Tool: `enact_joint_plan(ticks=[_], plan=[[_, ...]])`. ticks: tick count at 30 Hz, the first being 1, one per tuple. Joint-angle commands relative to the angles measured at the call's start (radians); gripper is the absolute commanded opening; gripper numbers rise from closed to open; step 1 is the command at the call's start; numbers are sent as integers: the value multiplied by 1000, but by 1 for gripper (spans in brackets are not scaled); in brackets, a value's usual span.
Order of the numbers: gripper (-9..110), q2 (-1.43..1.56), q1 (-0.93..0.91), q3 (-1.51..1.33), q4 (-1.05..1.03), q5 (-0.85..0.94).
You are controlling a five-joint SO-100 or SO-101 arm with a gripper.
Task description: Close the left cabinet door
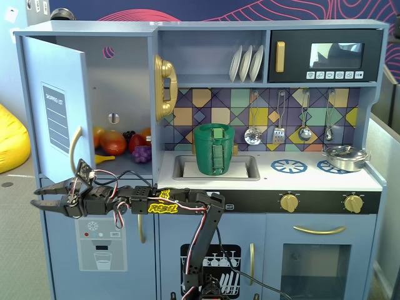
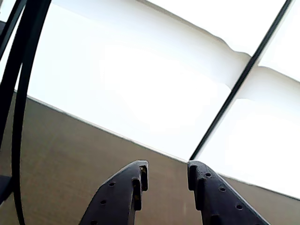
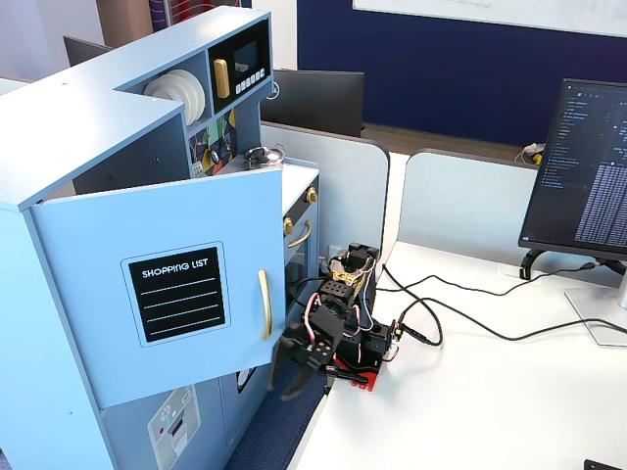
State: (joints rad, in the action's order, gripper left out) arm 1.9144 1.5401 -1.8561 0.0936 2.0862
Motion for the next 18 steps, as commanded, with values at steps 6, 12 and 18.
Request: enact_joint_plan(ticks=[6, 12, 18], plan=[[0, 117, -301, -64, 49, -26], [0, 71, -595, -6, 74, -72], [0, 61, -652, 14, 72, -71]])
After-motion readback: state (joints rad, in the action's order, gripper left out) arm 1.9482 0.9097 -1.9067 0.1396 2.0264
